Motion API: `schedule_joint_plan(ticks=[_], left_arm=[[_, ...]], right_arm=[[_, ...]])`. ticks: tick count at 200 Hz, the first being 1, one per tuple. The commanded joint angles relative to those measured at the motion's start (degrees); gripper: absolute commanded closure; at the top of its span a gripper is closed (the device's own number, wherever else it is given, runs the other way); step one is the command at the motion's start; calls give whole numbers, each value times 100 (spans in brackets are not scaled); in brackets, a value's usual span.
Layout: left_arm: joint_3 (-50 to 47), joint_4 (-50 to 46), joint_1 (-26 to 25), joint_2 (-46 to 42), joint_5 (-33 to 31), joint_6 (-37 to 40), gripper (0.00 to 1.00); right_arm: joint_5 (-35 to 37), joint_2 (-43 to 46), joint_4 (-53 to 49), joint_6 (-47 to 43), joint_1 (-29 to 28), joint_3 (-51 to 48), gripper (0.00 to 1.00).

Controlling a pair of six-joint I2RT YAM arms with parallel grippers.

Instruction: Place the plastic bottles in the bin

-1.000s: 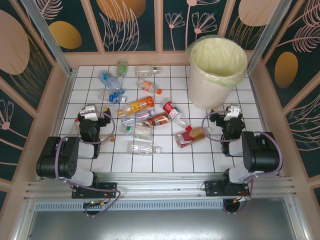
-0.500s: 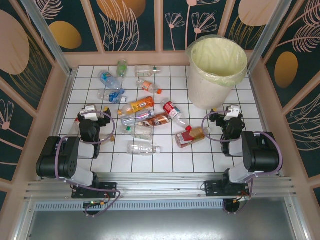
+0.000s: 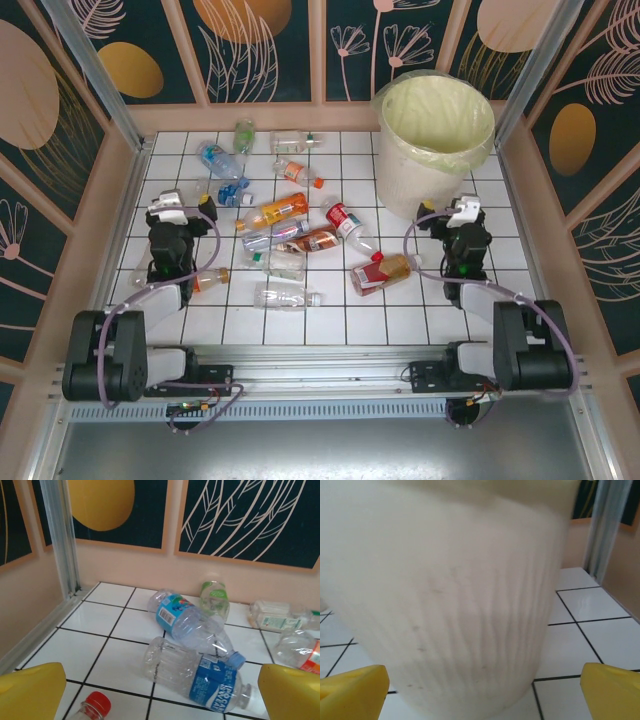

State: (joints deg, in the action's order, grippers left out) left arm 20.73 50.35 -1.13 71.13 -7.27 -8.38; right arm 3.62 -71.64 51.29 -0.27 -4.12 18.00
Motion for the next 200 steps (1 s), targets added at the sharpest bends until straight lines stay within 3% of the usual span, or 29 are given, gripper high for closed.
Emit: schedule_joint_plan(ticks=[1, 25, 54, 97, 149, 200], left_arm=[[201, -963, 3, -332, 319, -671, 1], [355, -1506, 6, -697, 1018, -1199, 1], [568, -2167, -10, -1142, 1722, -1596, 2], [837, -2575, -54, -1607, 2658, -1964, 1], [1532, -3039, -108, -1453, 3397, -2253, 1], [1620, -3198, -116, -1409, 3754, -2533, 1]], right_arm=[[382, 391, -1009, -20, -420, 281, 1], [205, 650, -2012, 448, -762, 718, 1], [796, 1017, -3368, 1209, -1312, 1305, 1], [412, 1299, -4667, 1542, -2066, 1940, 1], [-256, 890, -5698, 1557, -2646, 2723, 1], [-810, 617, -6271, 1443, -2673, 3103, 2]])
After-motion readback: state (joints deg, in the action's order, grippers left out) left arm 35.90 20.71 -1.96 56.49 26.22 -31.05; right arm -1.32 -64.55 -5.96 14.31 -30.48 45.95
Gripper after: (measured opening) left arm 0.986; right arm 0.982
